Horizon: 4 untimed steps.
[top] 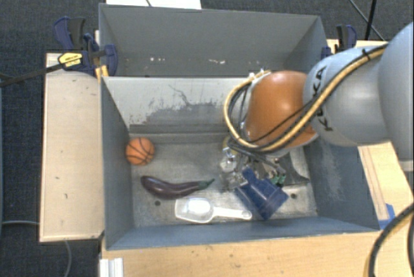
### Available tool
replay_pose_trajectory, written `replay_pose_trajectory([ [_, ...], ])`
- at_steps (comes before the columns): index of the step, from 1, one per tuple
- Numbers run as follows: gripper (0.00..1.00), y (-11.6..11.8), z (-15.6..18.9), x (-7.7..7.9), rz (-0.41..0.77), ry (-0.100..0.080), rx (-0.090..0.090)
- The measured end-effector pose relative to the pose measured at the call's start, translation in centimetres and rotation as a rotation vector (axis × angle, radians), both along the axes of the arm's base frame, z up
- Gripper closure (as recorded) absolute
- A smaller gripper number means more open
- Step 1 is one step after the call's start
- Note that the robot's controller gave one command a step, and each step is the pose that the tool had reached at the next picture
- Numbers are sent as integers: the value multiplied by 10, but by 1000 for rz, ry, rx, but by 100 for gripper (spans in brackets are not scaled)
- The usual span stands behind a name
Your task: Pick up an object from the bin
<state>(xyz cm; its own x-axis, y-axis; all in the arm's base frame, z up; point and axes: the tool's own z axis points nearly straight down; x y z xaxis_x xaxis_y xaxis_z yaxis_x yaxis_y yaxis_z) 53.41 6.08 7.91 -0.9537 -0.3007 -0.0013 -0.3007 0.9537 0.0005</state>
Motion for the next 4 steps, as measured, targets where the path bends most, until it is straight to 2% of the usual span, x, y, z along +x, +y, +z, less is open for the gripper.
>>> replay_pose_trajectory([
  [1, 0, 0, 0, 0, -4, 0, 0],
  [2, 0, 0, 0, 0, -5, 1, 0],
  [3, 0, 40, -5, -17, 27, -1, -2],
  [4, 0, 88, -6, -17, 101, -2, 1],
])
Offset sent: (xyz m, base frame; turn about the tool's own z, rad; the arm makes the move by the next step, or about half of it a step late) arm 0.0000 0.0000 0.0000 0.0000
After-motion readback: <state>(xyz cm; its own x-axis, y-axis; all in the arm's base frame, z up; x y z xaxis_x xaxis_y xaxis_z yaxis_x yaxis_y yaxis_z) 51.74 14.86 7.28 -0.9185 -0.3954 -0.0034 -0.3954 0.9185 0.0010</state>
